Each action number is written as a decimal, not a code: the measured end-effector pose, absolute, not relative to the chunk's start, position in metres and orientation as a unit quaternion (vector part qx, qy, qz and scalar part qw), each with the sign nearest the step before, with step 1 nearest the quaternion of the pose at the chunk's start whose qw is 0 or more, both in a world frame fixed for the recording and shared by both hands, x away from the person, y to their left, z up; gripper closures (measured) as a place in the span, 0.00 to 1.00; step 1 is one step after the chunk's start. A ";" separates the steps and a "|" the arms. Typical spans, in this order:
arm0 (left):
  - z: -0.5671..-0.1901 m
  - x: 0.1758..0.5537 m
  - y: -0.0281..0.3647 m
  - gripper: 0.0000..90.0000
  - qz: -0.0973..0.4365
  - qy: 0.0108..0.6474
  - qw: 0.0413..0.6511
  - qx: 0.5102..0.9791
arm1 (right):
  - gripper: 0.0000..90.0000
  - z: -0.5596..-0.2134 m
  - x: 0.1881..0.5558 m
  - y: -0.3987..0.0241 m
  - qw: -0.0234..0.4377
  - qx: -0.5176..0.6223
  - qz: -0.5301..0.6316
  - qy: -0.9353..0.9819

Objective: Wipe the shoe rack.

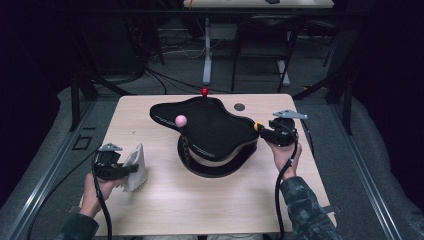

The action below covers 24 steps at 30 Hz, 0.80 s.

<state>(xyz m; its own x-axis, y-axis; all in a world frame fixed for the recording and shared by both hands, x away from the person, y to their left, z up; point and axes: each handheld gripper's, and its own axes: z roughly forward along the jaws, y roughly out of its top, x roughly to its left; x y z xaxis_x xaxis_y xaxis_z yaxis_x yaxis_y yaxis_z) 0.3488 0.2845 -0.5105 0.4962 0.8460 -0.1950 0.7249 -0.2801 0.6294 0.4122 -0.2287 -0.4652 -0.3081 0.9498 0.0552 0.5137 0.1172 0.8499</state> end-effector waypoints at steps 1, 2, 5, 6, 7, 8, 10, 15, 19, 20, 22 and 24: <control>-0.510 0.349 0.284 0.92 0.089 0.493 0.341 0.796 | 0.58 -0.466 0.415 -0.227 0.264 0.521 0.409 0.701; -0.510 0.349 0.284 0.92 0.089 0.493 0.341 0.796 | 0.61 -0.467 0.417 -0.225 0.262 0.521 0.407 0.704; -0.510 0.349 0.284 0.92 0.089 0.492 0.342 0.795 | 0.64 -0.470 0.421 -0.221 0.259 0.518 0.403 0.709; -0.510 0.348 0.284 0.92 0.089 0.493 0.342 0.795 | 0.65 -0.471 0.422 -0.219 0.263 0.518 0.401 0.708; -0.510 0.349 0.284 0.92 0.088 0.492 0.342 0.796 | 0.65 -0.471 0.423 -0.219 0.263 0.516 0.398 0.712; -0.511 0.349 0.284 0.92 0.087 0.492 0.343 0.795 | 0.65 -0.472 0.424 -0.219 0.263 0.516 0.400 0.710; -0.511 0.349 0.284 0.92 0.087 0.492 0.342 0.796 | 0.65 -0.472 0.425 -0.220 0.265 0.513 0.398 0.713; -0.511 0.349 0.281 0.92 0.085 0.489 0.343 0.797 | 0.65 -0.473 0.429 -0.222 0.273 0.503 0.393 0.719; -0.512 0.349 0.280 0.92 0.083 0.489 0.342 0.798 | 0.65 -0.473 0.434 -0.226 0.277 0.497 0.390 0.724; -0.512 0.349 0.281 0.92 0.083 0.489 0.342 0.798 | 0.65 -0.473 0.436 -0.228 0.276 0.496 0.391 0.724; -0.511 0.349 0.281 0.92 0.084 0.487 0.342 0.799 | 0.65 -0.473 0.438 -0.231 0.281 0.494 0.385 0.727; -0.512 0.349 0.281 0.92 0.084 0.489 0.343 0.797 | 0.64 -0.474 0.441 -0.234 0.286 0.494 0.381 0.727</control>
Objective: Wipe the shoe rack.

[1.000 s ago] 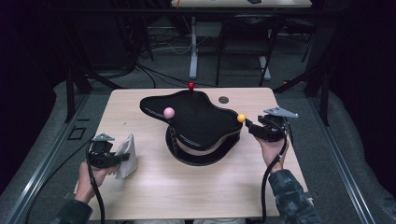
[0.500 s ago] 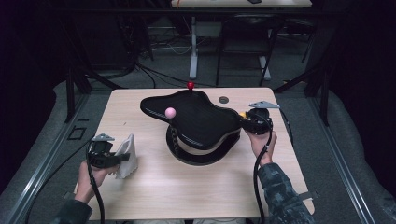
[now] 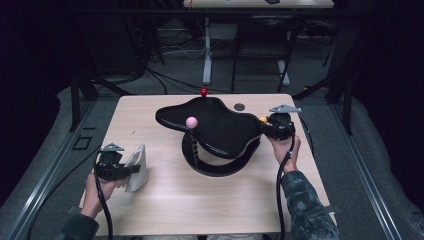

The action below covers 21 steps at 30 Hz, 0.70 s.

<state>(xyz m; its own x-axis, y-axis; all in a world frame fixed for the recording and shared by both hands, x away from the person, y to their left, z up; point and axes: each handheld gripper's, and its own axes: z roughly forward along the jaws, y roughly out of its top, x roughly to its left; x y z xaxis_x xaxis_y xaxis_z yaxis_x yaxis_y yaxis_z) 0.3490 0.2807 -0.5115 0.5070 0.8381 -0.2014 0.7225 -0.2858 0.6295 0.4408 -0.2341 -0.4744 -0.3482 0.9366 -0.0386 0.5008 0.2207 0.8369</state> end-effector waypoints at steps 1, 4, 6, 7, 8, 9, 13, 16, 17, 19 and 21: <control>-0.512 0.349 0.281 0.92 0.084 0.489 0.343 0.798 | 0.64 -0.475 0.442 -0.236 0.281 0.496 0.379 0.729; -0.512 0.349 0.280 0.92 0.085 0.488 0.342 0.798 | 0.58 -0.477 0.446 -0.243 0.277 0.500 0.378 0.728; -0.512 0.349 0.279 0.92 0.084 0.489 0.342 0.798 | 0.54 -0.477 0.443 -0.247 0.275 0.505 0.385 0.722; -0.512 0.350 0.279 0.92 0.084 0.489 0.342 0.798 | 0.49 -0.477 0.441 -0.248 0.276 0.505 0.387 0.721; -0.512 0.350 0.279 0.92 0.084 0.489 0.343 0.798 | 0.47 -0.476 0.439 -0.250 0.272 0.506 0.389 0.720; -0.512 0.349 0.279 0.92 0.084 0.489 0.342 0.798 | 0.43 -0.475 0.435 -0.252 0.275 0.508 0.391 0.717; -0.512 0.350 0.279 0.92 0.084 0.487 0.342 0.800 | 0.36 -0.471 0.415 -0.261 0.277 0.507 0.402 0.711; -0.512 0.350 0.278 0.92 0.085 0.486 0.341 0.800 | 0.31 -0.472 0.397 -0.268 0.278 0.510 0.414 0.701; -0.512 0.351 0.278 0.92 0.084 0.486 0.342 0.800 | 0.30 -0.473 0.391 -0.269 0.274 0.511 0.416 0.700; -0.511 0.352 0.277 0.92 0.087 0.485 0.342 0.800 | 0.28 -0.477 0.377 -0.269 0.274 0.513 0.423 0.695; -0.511 0.354 0.276 0.92 0.088 0.484 0.344 0.799 | 0.28 -0.482 0.364 -0.265 0.276 0.509 0.422 0.697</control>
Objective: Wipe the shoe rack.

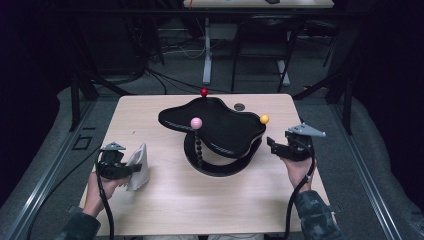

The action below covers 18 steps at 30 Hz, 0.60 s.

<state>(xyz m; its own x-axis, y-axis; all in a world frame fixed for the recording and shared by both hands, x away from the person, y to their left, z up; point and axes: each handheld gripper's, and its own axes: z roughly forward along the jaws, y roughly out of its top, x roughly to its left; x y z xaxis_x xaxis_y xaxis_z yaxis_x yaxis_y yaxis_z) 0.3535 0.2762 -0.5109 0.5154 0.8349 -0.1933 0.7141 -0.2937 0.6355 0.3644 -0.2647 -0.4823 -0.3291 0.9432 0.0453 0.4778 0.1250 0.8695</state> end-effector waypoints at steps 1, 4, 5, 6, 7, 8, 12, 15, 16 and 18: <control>-0.510 0.355 0.276 0.92 0.087 0.485 0.345 0.799 | 0.27 -0.486 0.359 -0.262 0.277 0.506 0.422 0.700; -0.510 0.359 0.273 0.92 0.086 0.481 0.348 0.800 | 0.27 -0.496 0.341 -0.251 0.270 0.501 0.423 0.706; -0.509 0.361 0.271 0.92 0.086 0.480 0.349 0.800 | 0.27 -0.501 0.337 -0.246 0.265 0.497 0.427 0.707; -0.508 0.362 0.270 0.92 0.085 0.477 0.349 0.802 | 0.27 -0.504 0.332 -0.240 0.265 0.496 0.422 0.711; -0.507 0.365 0.269 0.92 0.086 0.474 0.350 0.803 | 0.27 -0.505 0.329 -0.236 0.250 0.489 0.418 0.724; -0.507 0.367 0.268 0.92 0.086 0.472 0.350 0.805 | 0.27 -0.508 0.326 -0.229 0.265 0.490 0.419 0.717; -0.508 0.377 0.263 0.92 0.084 0.468 0.354 0.805 | 0.27 -0.519 0.312 -0.209 0.261 0.480 0.425 0.722; -0.509 0.383 0.261 0.92 0.082 0.468 0.355 0.805 | 0.27 -0.527 0.307 -0.194 0.253 0.468 0.424 0.733; -0.509 0.385 0.260 0.92 0.082 0.465 0.356 0.806 | 0.27 -0.529 0.305 -0.189 0.249 0.470 0.421 0.734; -0.509 0.386 0.259 0.92 0.080 0.467 0.357 0.805 | 0.27 -0.533 0.305 -0.179 0.250 0.468 0.420 0.736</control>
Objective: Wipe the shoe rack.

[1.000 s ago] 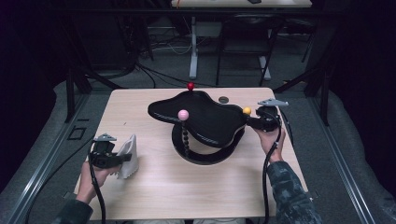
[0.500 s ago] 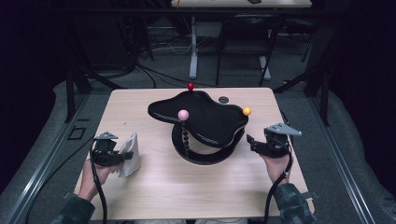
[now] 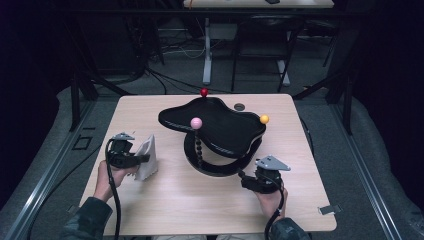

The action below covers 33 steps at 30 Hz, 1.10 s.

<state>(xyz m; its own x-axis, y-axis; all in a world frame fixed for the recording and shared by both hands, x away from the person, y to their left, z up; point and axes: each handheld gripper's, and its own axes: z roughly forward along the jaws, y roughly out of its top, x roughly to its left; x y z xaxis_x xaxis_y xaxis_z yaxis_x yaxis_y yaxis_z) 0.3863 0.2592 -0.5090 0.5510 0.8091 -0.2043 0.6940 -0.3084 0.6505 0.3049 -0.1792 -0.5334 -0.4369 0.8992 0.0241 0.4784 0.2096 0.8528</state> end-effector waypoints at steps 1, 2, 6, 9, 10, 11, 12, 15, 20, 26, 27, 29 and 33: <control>-0.509 0.387 0.259 0.92 0.080 0.467 0.356 0.806 | 0.27 -0.536 0.305 -0.175 0.240 0.460 0.429 0.740; -0.509 0.387 0.259 0.92 0.080 0.467 0.356 0.806 | 0.27 -0.540 0.306 -0.168 0.245 0.460 0.433 0.736; -0.509 0.387 0.261 0.92 0.080 0.468 0.358 0.804 | 0.27 -0.549 0.309 -0.141 0.227 0.440 0.421 0.760; -0.509 0.387 0.263 0.92 0.080 0.471 0.359 0.802 | 0.28 -0.556 0.314 -0.125 0.228 0.426 0.413 0.772; -0.510 0.387 0.264 0.92 0.080 0.473 0.360 0.800 | 0.28 -0.558 0.316 -0.119 0.231 0.425 0.408 0.774; -0.511 0.387 0.264 0.92 0.079 0.473 0.358 0.801 | 0.29 -0.560 0.318 -0.114 0.236 0.425 0.402 0.776; -0.511 0.387 0.265 0.92 0.078 0.473 0.358 0.801 | 0.30 -0.561 0.320 -0.110 0.236 0.426 0.402 0.776; -0.512 0.387 0.265 0.92 0.078 0.476 0.358 0.800 | 0.33 -0.563 0.328 -0.099 0.237 0.422 0.402 0.777; -0.511 0.386 0.266 0.92 0.078 0.474 0.360 0.800 | 0.36 -0.565 0.337 -0.077 0.225 0.401 0.410 0.788; -0.511 0.386 0.267 0.92 0.078 0.475 0.361 0.799 | 0.46 -0.561 0.350 -0.055 0.234 0.388 0.419 0.787; -0.511 0.386 0.267 0.92 0.078 0.474 0.361 0.799 | 0.49 -0.559 0.351 -0.051 0.237 0.389 0.417 0.787; -0.511 0.385 0.267 0.92 0.078 0.475 0.361 0.799 | 0.57 -0.555 0.353 -0.043 0.258 0.393 0.403 0.785; -0.512 0.385 0.269 0.92 0.077 0.477 0.360 0.798 | 0.76 -0.550 0.356 -0.038 0.266 0.383 0.408 0.785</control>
<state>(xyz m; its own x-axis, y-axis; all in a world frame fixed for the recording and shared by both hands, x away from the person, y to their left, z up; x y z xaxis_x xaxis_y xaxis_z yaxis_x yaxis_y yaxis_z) 0.3847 0.2693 -0.5116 0.5338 0.8164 -0.2206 0.7057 -0.2863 0.6481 0.3565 -0.0380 -0.5498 -0.5652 0.8183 -0.1049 0.3847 0.3739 0.8439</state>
